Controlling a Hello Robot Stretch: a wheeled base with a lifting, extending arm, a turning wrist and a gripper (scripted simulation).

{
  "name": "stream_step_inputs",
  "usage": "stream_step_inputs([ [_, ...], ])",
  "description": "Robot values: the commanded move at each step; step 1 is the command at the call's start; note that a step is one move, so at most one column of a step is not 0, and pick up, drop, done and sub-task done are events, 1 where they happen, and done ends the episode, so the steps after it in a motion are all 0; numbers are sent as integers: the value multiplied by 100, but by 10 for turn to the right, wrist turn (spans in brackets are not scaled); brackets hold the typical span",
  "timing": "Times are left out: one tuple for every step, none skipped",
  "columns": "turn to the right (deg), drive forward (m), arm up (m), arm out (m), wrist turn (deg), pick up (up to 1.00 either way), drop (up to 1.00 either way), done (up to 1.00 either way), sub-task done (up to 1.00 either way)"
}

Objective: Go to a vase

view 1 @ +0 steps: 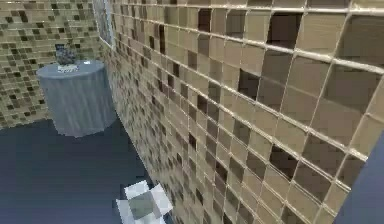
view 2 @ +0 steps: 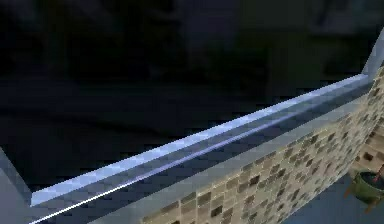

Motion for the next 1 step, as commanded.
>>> stream_step_inputs([
  [-450,0,0,0,0,0,0,0,0],
])
